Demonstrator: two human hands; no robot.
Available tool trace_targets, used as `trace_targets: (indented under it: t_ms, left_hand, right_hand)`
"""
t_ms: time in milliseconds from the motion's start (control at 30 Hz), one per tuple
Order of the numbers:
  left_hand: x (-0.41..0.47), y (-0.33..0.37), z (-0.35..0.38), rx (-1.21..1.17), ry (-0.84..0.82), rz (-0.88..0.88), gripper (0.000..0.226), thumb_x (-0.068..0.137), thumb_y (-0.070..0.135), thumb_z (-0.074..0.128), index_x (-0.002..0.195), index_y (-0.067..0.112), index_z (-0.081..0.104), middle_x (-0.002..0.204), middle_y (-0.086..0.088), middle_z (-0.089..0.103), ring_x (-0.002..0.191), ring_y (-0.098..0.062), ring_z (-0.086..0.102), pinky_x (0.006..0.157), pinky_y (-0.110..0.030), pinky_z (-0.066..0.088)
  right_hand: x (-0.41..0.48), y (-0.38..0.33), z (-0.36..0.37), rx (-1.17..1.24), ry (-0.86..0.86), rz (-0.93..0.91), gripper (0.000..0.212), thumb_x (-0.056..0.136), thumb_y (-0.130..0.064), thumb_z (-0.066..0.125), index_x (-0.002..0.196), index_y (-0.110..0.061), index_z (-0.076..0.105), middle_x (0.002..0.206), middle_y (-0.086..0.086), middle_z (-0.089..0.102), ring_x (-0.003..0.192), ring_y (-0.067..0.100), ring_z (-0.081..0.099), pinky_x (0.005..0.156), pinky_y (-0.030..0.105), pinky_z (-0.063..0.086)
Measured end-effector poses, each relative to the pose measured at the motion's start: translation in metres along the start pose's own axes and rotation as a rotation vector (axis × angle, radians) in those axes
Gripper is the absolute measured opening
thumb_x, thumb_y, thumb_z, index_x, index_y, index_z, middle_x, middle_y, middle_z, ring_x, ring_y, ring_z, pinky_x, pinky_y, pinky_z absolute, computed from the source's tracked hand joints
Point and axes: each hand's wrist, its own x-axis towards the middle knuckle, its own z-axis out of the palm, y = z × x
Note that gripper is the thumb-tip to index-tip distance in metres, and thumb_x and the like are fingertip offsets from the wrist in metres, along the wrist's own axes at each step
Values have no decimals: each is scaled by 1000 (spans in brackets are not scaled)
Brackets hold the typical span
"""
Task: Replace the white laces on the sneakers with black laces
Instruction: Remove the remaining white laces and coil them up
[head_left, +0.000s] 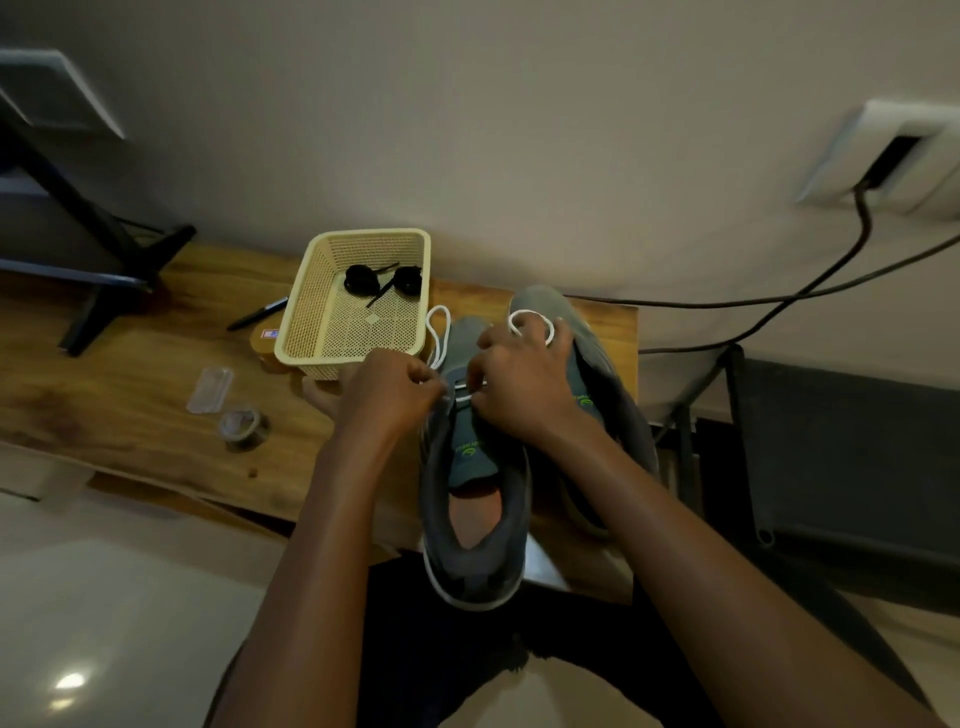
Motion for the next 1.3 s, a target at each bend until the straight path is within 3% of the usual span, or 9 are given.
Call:
trace_targets:
  t_ms: [100, 267, 400, 467, 567, 700, 933, 1100, 1300]
  left_hand:
    - [-4, 12, 3, 13, -69, -7, 43, 52, 81, 43, 59, 42, 57, 93, 6, 67, 109, -28, 56, 100, -61, 33]
    - [1, -3, 4, -62, -56, -64, 26, 62, 42, 80, 67, 37, 56, 105, -1, 65, 114, -29, 56, 101, -58, 37]
    - [1, -5, 3, -106, -62, -122, 37, 40, 58, 70, 66, 32, 63, 98, 0, 67, 110, -29, 57, 99, -58, 39]
    - [6, -8, 5, -99, -102, -120, 29, 36, 63, 65, 64, 54, 63, 96, 1, 68, 110, -29, 57, 100, -57, 38]
    - [1, -3, -1, -98, -141, -97, 26, 45, 66, 65, 64, 49, 66, 105, 2, 68, 117, -25, 53, 105, -49, 34]
    - [2, -1, -2, -97, -150, -67, 12, 88, 29, 64, 81, 35, 71, 112, 5, 65, 120, -21, 48, 103, -37, 34]
    - [5, -3, 4, -109, -169, -90, 36, 58, 67, 67, 69, 33, 64, 103, -4, 66, 113, -31, 52, 98, -58, 40]
    - [4, 2, 1, -136, -158, -60, 21, 74, 32, 79, 83, 33, 61, 120, -4, 60, 122, -26, 46, 101, -43, 39]
    - [1, 1, -2, -204, -187, -58, 13, 77, 30, 77, 86, 26, 68, 117, -3, 62, 119, -23, 48, 98, -36, 43]
  right_hand:
    - [2, -2, 1, 16, 1, 14, 24, 90, -28, 53, 107, -19, 68, 132, 4, 48, 135, 33, 20, 111, 58, 1]
    - [3, 5, -4, 24, 56, 63, 19, 88, -21, 55, 100, -20, 70, 125, 2, 52, 131, 32, 26, 110, 59, 1]
    - [5, 14, -11, 50, 137, 161, 19, 84, -18, 56, 94, -21, 72, 118, 0, 57, 124, 31, 32, 111, 56, 9]
    - [4, 13, -11, 74, 98, 125, 20, 85, -20, 58, 98, -23, 72, 125, -1, 53, 128, 31, 29, 112, 56, 7]
    - [3, 5, -7, 82, 28, 36, 22, 86, -26, 60, 105, -27, 70, 138, -1, 44, 136, 31, 19, 111, 57, -1]
    - [4, -4, 5, 54, -13, 20, 21, 87, -25, 57, 103, -20, 70, 134, 2, 46, 134, 33, 19, 110, 59, -1]
    - [5, -4, 7, 66, 27, 30, 21, 89, -32, 58, 101, -20, 70, 130, 2, 48, 132, 30, 23, 113, 56, 4]
    - [5, 0, 1, 41, 39, 56, 20, 87, -31, 58, 100, -22, 71, 129, 0, 51, 134, 30, 23, 111, 58, 0]
    - [4, 11, -7, 20, 139, 201, 20, 85, -19, 55, 95, -17, 71, 120, 1, 56, 125, 31, 31, 111, 55, 8]
